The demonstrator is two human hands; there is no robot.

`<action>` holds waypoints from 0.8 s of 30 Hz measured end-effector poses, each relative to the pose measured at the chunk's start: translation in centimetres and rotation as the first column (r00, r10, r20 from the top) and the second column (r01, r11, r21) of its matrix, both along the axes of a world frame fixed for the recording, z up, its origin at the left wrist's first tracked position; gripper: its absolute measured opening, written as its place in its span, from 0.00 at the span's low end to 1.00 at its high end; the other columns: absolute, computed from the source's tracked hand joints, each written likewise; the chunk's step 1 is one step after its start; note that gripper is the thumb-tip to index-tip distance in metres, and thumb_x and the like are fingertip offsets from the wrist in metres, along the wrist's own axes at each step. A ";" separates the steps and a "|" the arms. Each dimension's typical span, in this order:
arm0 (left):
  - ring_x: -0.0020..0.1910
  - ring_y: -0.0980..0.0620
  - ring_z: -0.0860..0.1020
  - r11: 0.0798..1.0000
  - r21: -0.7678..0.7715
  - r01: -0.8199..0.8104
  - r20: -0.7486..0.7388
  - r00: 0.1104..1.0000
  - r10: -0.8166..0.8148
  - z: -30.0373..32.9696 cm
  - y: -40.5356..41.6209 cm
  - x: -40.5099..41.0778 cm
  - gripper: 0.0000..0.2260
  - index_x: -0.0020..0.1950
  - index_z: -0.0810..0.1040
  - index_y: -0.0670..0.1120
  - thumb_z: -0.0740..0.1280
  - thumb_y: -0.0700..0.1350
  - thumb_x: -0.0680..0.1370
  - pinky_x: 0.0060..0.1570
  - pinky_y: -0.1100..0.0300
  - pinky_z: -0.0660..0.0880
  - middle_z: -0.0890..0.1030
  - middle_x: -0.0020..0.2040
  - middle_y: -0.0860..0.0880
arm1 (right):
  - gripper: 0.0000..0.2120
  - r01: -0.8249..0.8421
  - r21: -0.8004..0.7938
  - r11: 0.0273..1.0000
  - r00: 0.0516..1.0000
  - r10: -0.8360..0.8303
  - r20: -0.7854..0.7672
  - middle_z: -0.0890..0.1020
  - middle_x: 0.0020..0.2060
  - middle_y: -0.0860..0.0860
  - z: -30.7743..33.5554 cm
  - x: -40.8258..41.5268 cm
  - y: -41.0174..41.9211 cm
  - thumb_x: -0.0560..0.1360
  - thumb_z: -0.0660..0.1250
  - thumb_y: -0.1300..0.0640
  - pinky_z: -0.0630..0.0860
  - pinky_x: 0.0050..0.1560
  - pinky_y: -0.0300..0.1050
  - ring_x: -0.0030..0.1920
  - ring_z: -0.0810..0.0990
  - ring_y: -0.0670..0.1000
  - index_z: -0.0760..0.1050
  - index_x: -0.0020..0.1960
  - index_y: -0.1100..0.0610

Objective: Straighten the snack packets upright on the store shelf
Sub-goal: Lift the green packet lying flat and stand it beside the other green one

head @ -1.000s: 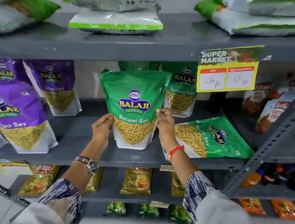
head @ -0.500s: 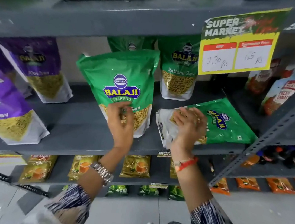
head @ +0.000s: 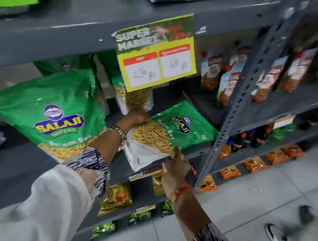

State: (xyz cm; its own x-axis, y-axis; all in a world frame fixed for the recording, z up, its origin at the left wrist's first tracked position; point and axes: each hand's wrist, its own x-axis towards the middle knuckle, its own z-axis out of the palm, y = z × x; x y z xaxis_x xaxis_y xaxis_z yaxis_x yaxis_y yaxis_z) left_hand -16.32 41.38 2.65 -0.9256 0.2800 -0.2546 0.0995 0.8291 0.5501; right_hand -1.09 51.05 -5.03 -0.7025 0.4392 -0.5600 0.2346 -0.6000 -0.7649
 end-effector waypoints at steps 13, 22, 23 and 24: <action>0.45 0.47 0.75 0.982 0.184 -0.045 0.092 0.995 0.028 -0.8 1.7 -0.4 0.07 0.44 0.76 0.39 0.66 0.43 0.75 0.46 0.57 0.70 0.77 0.45 0.39 | 0.07 0.272 -0.107 0.956 0.961 -0.275 -0.009 0.74 0.38 0.53 1.1 0.1 0.7 0.80 0.59 0.56 0.77 0.49 0.50 0.40 0.75 0.51 0.69 0.44 0.58; 0.23 0.55 0.66 0.788 0.545 -0.287 0.074 0.952 0.296 -0.5 -1.6 7.8 0.16 0.28 0.71 0.45 0.64 0.39 0.76 0.28 0.61 0.60 0.71 0.19 0.52 | 0.09 0.291 0.199 0.936 0.942 -0.243 -0.231 0.73 0.40 0.58 2.5 3.9 2.7 0.80 0.57 0.58 0.71 0.48 0.48 0.44 0.73 0.54 0.69 0.44 0.61; 0.24 0.55 0.67 0.761 0.575 -0.302 0.080 0.946 0.315 -0.5 -2.0 9.3 0.14 0.31 0.73 0.45 0.64 0.40 0.77 0.27 0.62 0.62 0.72 0.21 0.50 | 0.09 0.310 0.235 0.921 0.933 -0.247 -0.261 0.73 0.38 0.55 2.9 4.5 2.8 0.80 0.58 0.59 0.72 0.46 0.40 0.41 0.73 0.50 0.69 0.41 0.59; 0.26 0.55 0.70 0.717 0.618 -0.322 0.106 0.938 0.330 -0.8 -2.5 10.6 0.11 0.34 0.75 0.44 0.63 0.40 0.77 0.29 0.63 0.66 0.75 0.25 0.49 | 0.09 0.332 0.271 0.904 0.924 -0.254 -0.286 0.73 0.36 0.51 3.3 5.0 2.9 0.79 0.59 0.60 0.71 0.42 0.33 0.39 0.72 0.46 0.69 0.40 0.56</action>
